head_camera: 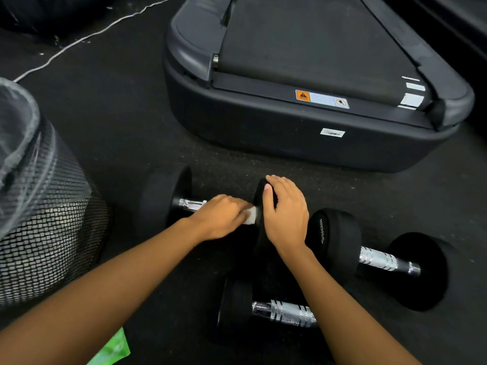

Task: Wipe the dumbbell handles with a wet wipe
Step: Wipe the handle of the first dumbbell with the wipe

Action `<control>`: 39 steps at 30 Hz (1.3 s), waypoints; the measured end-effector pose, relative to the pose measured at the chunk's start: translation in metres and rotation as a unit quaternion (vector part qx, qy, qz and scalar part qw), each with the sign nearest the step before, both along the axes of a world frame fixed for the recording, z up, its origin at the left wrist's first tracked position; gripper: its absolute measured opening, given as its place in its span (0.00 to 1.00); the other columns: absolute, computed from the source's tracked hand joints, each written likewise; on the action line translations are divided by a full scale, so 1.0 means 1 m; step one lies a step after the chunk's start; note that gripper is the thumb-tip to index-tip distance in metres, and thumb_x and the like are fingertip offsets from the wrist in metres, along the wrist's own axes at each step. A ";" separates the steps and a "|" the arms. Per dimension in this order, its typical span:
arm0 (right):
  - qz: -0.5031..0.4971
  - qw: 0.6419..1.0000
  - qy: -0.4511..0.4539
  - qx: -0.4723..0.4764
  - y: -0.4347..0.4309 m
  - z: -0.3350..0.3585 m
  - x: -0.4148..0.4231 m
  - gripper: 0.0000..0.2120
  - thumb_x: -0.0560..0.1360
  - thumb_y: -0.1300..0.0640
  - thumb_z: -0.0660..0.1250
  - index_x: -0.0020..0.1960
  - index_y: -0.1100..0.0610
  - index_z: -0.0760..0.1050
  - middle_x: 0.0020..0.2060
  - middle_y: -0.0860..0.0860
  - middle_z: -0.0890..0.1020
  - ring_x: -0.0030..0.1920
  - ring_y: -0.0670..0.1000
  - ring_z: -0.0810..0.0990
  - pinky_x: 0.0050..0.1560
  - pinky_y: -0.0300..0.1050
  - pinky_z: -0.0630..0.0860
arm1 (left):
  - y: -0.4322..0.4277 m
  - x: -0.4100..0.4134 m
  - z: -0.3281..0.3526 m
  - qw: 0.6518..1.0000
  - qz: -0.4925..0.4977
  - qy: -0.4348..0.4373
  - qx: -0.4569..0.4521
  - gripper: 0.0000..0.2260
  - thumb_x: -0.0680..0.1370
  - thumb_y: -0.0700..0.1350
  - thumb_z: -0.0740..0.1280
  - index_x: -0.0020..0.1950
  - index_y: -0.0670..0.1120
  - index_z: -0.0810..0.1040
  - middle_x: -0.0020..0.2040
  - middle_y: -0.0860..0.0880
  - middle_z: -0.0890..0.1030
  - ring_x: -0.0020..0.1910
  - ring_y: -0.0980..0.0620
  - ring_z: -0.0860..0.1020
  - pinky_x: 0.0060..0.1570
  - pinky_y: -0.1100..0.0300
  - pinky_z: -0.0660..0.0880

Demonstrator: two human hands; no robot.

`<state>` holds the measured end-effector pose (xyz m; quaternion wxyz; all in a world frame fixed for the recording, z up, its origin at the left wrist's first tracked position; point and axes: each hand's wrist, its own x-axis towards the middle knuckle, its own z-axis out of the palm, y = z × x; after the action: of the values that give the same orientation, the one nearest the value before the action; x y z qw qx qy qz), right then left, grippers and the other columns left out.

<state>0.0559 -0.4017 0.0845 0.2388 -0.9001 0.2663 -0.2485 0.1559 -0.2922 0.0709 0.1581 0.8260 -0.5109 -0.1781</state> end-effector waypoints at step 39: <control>0.134 0.945 0.260 -0.147 -0.018 0.038 0.007 0.17 0.82 0.53 0.50 0.64 0.59 0.68 0.62 0.55 0.73 0.64 0.55 0.69 0.65 0.48 0.63 | 0.025 -0.004 0.033 0.991 0.095 0.030 -0.094 0.06 0.76 0.40 0.66 0.51 0.45 0.79 0.63 0.51 0.73 0.62 0.51 0.72 0.61 0.57 0.69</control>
<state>0.0634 -0.4195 0.1227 0.0574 -0.9860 0.1565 -0.0079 0.1517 -0.2669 0.1036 0.2665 0.8466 -0.4395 -0.1384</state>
